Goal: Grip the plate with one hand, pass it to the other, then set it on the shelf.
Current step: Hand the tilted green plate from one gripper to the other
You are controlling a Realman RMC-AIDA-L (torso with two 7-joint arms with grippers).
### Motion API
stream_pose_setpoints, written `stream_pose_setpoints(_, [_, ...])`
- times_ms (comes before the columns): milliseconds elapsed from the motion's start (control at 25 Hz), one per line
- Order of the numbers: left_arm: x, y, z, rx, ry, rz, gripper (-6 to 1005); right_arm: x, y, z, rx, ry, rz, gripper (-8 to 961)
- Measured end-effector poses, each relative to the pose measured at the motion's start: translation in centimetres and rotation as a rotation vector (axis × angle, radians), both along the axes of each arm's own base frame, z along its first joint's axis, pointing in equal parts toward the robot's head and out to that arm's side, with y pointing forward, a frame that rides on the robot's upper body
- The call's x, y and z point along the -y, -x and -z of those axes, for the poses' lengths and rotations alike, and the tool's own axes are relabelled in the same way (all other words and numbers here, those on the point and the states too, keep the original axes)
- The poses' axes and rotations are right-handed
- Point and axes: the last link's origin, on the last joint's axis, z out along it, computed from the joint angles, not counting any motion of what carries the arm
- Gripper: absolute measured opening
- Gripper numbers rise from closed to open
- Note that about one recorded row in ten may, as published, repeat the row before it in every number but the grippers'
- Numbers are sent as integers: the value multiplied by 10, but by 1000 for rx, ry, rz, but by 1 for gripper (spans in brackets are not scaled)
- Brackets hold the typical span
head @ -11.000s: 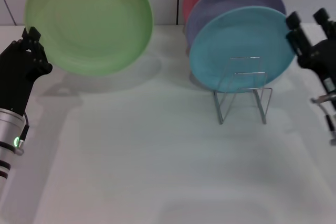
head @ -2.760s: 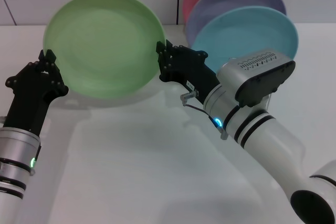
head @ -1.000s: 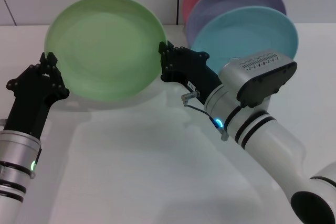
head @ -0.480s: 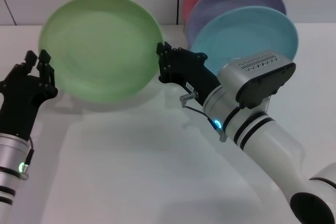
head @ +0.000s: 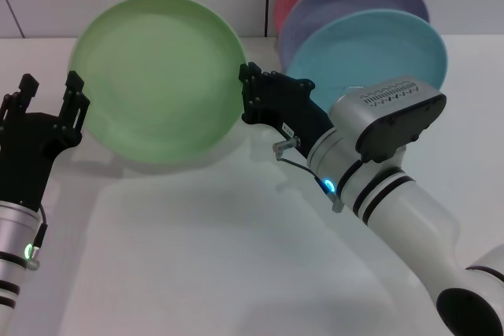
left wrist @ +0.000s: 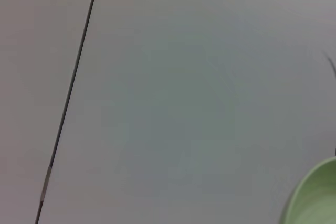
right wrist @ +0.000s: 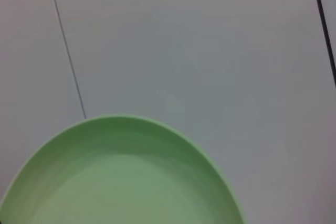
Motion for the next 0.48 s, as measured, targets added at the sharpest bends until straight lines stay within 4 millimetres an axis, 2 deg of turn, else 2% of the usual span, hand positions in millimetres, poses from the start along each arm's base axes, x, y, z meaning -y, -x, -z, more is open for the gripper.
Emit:
stream_pose_setpoints(240, [0,-1,-2,3,-10,5,618,-1,-1,-1,-6,-4,15,17])
stream_pose_setpoints(320, [1,-1,-5,16,-26,16,833,-1,-1,-1,-6,-5,17,17])
stream_pose_setpoints(480, [6,-1,-9,38,-50,32,833,-2,-1,-1,-6,-6,16,17])
